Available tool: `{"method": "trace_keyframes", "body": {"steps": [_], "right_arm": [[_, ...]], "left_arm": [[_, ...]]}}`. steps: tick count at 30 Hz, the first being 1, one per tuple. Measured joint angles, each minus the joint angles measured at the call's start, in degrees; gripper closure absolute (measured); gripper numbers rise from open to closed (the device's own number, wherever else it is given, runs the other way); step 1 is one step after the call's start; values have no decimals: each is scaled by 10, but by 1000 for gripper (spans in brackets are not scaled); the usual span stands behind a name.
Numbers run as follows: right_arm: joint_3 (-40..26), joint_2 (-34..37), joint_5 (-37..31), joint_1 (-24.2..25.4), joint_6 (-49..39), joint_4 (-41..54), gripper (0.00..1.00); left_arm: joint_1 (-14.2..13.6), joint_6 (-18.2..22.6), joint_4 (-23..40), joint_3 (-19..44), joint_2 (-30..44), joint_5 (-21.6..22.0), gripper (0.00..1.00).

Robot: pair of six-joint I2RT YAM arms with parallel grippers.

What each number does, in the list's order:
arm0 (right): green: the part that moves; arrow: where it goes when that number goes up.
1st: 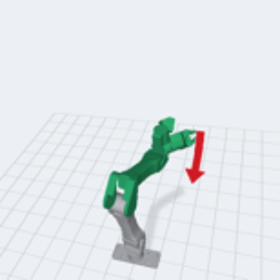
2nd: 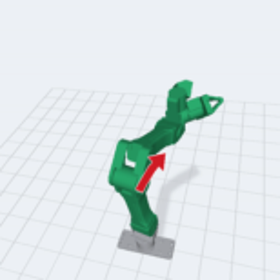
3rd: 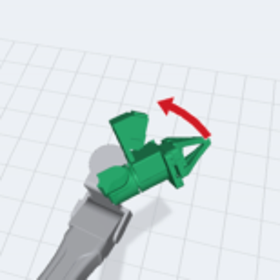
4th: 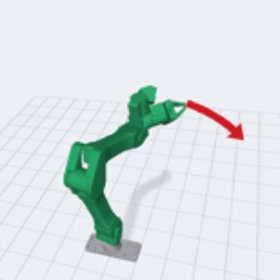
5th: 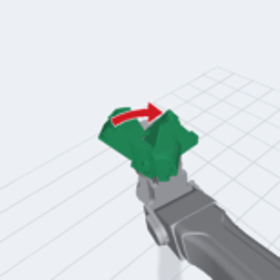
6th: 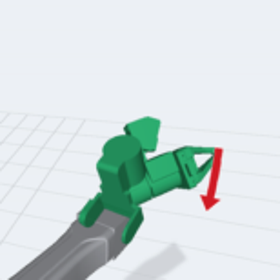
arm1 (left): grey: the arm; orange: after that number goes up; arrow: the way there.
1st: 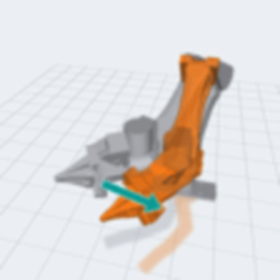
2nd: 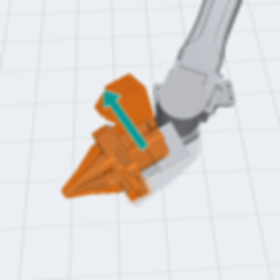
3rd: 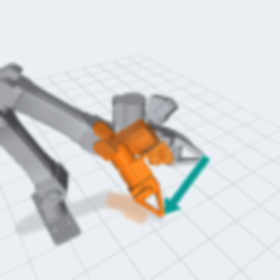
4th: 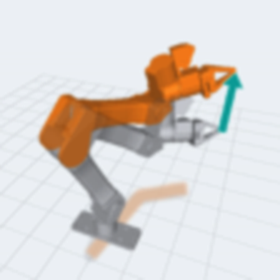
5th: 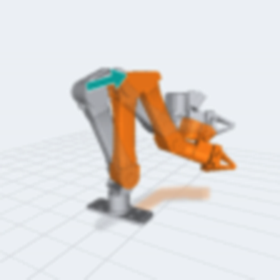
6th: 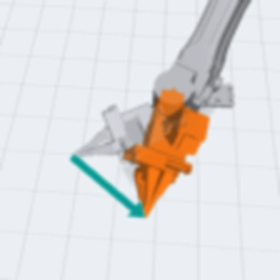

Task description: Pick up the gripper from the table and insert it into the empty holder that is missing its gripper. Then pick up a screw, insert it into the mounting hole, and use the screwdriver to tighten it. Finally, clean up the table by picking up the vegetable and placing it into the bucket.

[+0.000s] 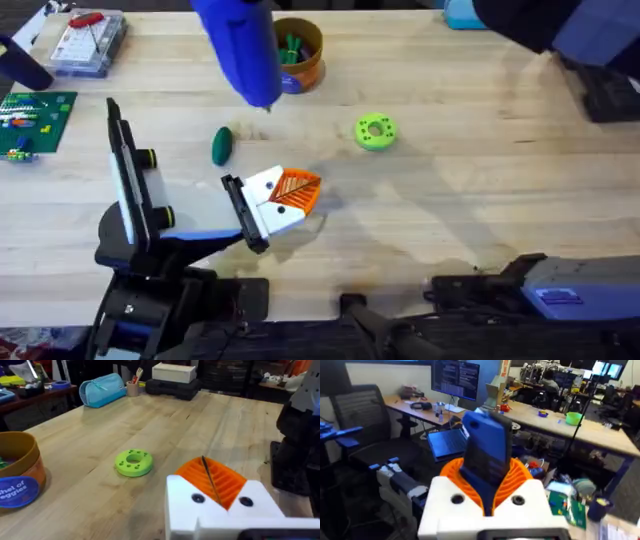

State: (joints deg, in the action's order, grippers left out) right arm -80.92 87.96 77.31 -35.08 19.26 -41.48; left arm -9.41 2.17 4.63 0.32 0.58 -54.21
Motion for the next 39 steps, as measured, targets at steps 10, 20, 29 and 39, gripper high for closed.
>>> {"method": "trace_keyframes", "body": {"steps": [10,20,29,39], "right_arm": [[-2,8,-73,39,-166,336,956],[-71,17,-386,119,-429,705,956],[-78,37,-658,123,-582,828,956],[-80,124,-829,152,-608,873,956]], "left_arm": [[0,0,0,0,0,0,989],[0,0,0,0,0,0,989],[0,0,0,0,0,0,989],[0,0,0,0,0,0,989]]}}
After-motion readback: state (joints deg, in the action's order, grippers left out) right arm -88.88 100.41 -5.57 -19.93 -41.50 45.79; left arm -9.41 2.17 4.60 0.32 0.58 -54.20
